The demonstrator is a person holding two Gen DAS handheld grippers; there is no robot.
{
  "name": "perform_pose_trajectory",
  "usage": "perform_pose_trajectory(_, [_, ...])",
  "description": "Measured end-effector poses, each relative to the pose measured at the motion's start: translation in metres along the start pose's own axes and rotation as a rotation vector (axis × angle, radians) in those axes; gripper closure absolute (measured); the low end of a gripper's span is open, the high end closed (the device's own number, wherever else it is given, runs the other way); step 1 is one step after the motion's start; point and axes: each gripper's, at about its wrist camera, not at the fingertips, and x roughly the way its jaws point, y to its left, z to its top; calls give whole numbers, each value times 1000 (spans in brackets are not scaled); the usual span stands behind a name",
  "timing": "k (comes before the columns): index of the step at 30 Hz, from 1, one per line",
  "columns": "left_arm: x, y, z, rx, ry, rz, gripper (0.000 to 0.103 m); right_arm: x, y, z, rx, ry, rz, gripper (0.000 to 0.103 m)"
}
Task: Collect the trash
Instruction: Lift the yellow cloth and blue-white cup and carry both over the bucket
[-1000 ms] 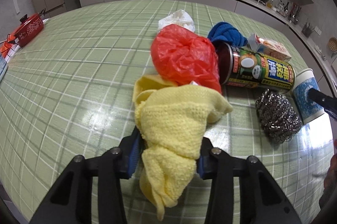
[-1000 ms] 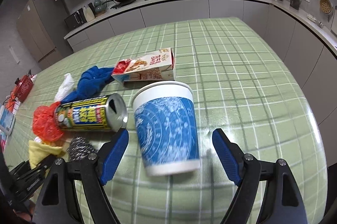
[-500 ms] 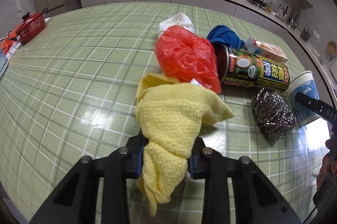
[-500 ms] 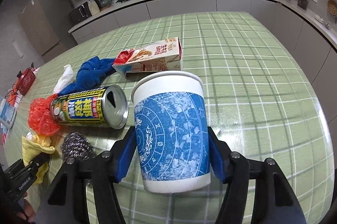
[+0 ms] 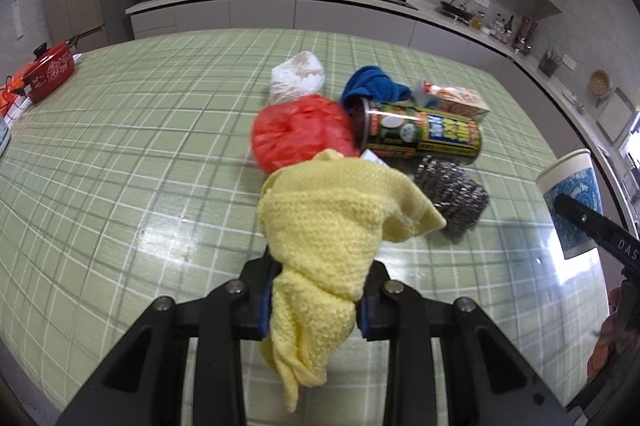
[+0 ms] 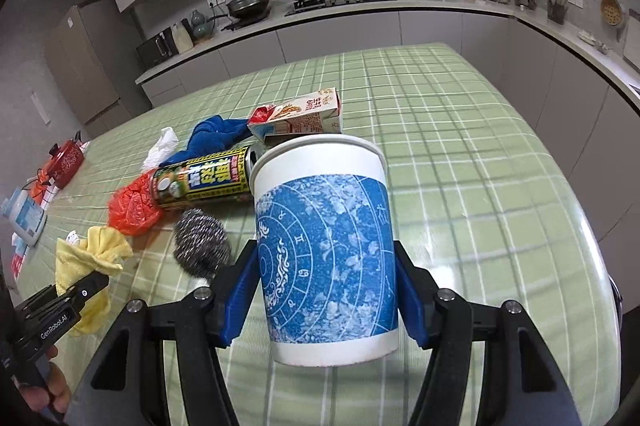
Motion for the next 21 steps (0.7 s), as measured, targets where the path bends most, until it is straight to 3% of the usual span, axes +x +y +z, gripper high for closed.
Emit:
perform_pose_trajectory(10, [-29,-47,-5,134,-22,-152,71,-60,-14,-33,81,-66,-68,38])
perform_pose_trajectory(21, [-46,-137,-25,273,-20,-281,71,-127,-76,-69,188,-123,-181,38])
